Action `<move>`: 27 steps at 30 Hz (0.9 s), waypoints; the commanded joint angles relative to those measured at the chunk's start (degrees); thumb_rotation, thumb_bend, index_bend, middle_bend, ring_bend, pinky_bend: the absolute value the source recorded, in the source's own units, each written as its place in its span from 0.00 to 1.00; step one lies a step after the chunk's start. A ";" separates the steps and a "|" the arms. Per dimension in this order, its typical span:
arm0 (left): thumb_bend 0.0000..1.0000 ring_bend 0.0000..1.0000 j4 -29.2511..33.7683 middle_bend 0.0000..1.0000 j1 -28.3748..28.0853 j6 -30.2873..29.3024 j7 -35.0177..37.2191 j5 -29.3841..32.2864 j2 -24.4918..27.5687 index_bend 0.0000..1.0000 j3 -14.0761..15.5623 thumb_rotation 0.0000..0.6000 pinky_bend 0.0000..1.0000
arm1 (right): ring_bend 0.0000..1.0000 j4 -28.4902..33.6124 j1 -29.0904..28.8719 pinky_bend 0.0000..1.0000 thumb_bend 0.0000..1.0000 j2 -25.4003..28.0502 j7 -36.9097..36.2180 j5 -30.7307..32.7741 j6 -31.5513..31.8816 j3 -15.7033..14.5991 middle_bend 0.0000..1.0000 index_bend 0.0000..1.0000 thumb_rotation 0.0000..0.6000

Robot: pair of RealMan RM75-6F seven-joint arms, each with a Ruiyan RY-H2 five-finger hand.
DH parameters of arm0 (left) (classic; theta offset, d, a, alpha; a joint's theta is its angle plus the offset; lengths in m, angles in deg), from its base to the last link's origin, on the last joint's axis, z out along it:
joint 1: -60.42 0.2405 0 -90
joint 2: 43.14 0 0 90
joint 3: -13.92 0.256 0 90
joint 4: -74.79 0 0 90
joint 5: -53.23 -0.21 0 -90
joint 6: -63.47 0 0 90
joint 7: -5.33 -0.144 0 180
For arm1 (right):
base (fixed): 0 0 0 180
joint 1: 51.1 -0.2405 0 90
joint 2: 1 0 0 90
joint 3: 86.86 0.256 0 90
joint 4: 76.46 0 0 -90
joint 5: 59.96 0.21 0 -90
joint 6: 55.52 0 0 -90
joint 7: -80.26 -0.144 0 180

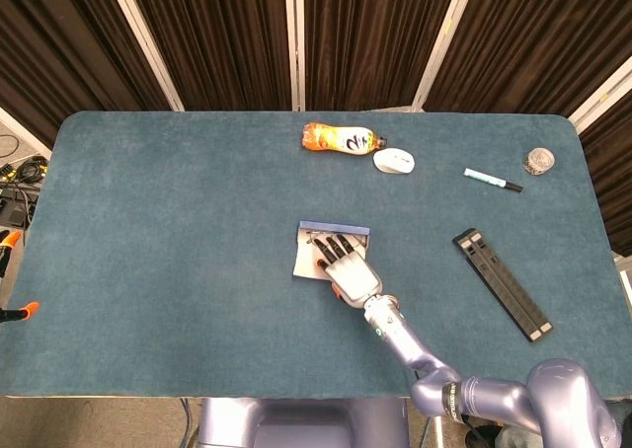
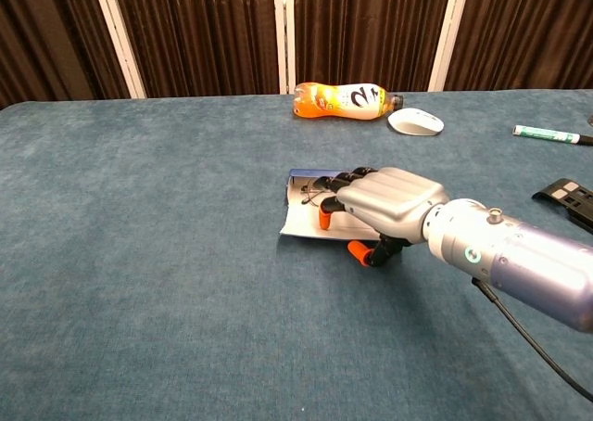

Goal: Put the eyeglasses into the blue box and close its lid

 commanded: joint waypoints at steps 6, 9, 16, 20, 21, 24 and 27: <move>0.00 0.00 0.08 0.00 0.02 -0.03 0.10 0.00 0.04 0.00 -0.01 1.00 0.00 | 0.00 -2.97 -0.78 0.00 0.48 -1.37 -1.65 0.23 0.42 2.56 0.02 0.47 1.00; 0.00 0.00 0.08 0.00 0.05 -0.09 0.22 -0.02 0.10 0.00 -0.03 1.00 0.00 | 0.00 -3.55 -0.77 0.00 0.48 -1.39 -2.52 -0.24 0.60 2.75 0.03 0.53 1.00; 0.00 0.00 0.22 0.00 0.05 -0.11 0.23 -0.26 0.11 0.00 0.07 1.00 0.00 | 0.00 -1.02 0.60 0.00 0.48 1.49 -4.69 -3.76 2.20 0.85 0.05 0.64 1.00; 0.00 0.00 0.48 0.00 0.12 -0.29 0.15 -0.50 0.15 0.00 0.18 1.00 0.00 | 0.00 3.42 1.88 0.00 0.49 5.82 -5.80 -6.59 2.76 -1.43 0.05 0.66 1.00; 0.00 0.00 0.53 0.00 0.13 -0.30 0.13 -0.55 0.16 0.00 0.21 1.00 0.00 | 0.00 4.61 2.12 0.00 0.49 7.02 -5.94 -7.33 2.81 -2.03 0.05 0.66 1.00; 0.00 0.00 0.67 0.00 0.11 -0.27 0.00 -0.62 0.17 0.00 0.28 1.00 0.00 | 0.00 9.28 2.70 0.00 0.49 11.64 -5.91 -10.25 3.22 -3.97 0.05 0.67 1.00; 0.00 0.00 0.65 0.00 0.06 -0.17 -0.03 -0.57 0.17 0.00 0.28 1.00 0.00 | 0.00 12.07 2.61 0.00 0.49 14.40 -5.30 -11.54 2.78 -4.66 0.05 0.67 1.00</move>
